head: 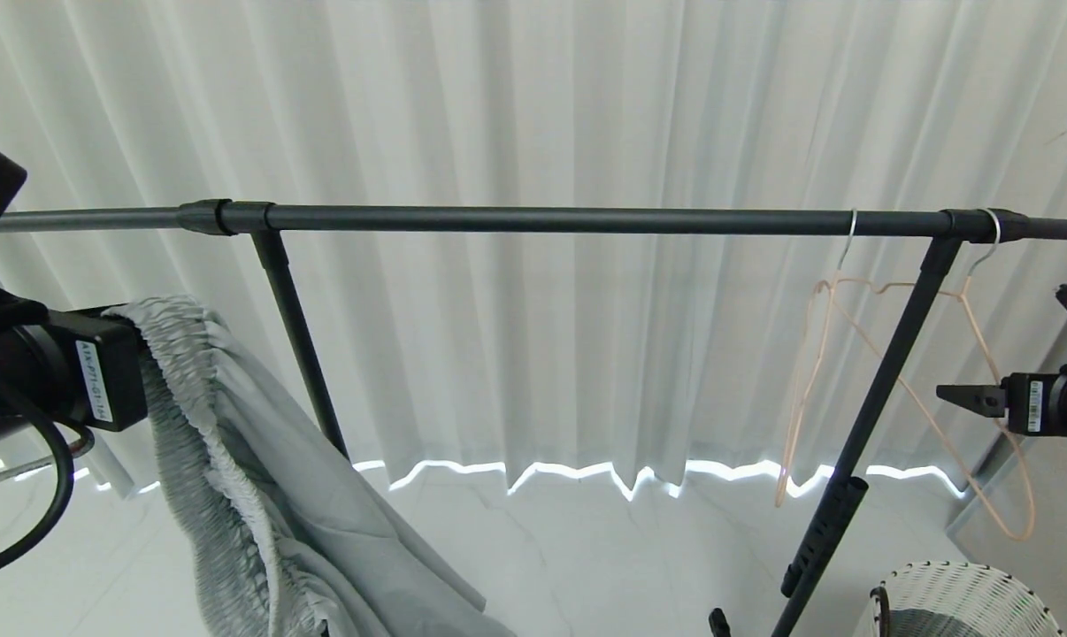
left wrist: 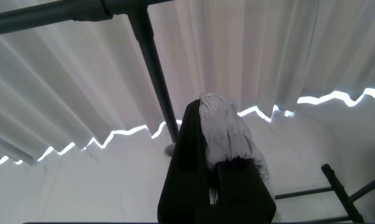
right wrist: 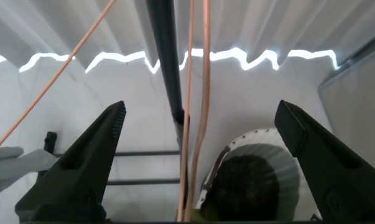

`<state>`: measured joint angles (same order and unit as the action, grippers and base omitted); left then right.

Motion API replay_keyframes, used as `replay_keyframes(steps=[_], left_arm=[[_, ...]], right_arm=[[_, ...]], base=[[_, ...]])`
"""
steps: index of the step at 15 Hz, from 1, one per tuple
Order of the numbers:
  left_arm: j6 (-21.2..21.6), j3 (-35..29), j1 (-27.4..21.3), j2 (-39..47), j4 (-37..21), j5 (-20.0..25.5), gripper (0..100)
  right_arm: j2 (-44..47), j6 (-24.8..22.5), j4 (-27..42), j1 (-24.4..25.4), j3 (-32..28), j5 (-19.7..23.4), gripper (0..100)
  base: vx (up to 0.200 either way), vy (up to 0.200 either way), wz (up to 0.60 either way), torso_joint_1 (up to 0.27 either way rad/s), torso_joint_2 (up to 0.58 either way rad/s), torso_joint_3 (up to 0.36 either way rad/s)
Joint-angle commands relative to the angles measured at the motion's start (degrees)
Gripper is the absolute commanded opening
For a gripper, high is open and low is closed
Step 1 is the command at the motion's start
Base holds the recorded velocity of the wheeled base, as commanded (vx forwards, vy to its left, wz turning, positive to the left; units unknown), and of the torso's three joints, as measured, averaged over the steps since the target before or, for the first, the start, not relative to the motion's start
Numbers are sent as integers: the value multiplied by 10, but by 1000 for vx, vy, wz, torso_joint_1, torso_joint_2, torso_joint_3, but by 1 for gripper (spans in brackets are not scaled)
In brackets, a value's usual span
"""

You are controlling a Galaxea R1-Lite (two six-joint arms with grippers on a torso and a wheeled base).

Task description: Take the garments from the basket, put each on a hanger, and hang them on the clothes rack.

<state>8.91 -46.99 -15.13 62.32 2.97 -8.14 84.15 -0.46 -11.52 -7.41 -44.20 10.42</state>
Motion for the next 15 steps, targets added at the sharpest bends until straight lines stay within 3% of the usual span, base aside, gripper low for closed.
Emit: replay_keyframes(steps=[1, 6, 12, 13, 15], left_arm=[[0, 1, 0, -5, 0, 0, 0], [1, 9, 0, -21, 0, 0, 0], [19, 20, 1, -29, 0, 0, 0], [19, 20, 1, -29, 0, 0, 0], [19, 20, 1, -29, 0, 0, 0]], right_arm=[[20, 6, -2, 1, 0, 0, 100], [32, 8, -2, 1, -1, 0, 100], [66, 16, -48, 0, 0, -2, 100], [66, 16, -49, 0, 0, -2, 0], [72, 16, -53, 0, -1, -2, 0]], base=[[0, 0, 0, 0, 0, 0], [0, 0, 0, 0, 0, 0], [0, 0, 0, 0, 0, 0], [0, 0, 0, 0, 0, 0], [0, 0, 0, 0, 0, 0]])
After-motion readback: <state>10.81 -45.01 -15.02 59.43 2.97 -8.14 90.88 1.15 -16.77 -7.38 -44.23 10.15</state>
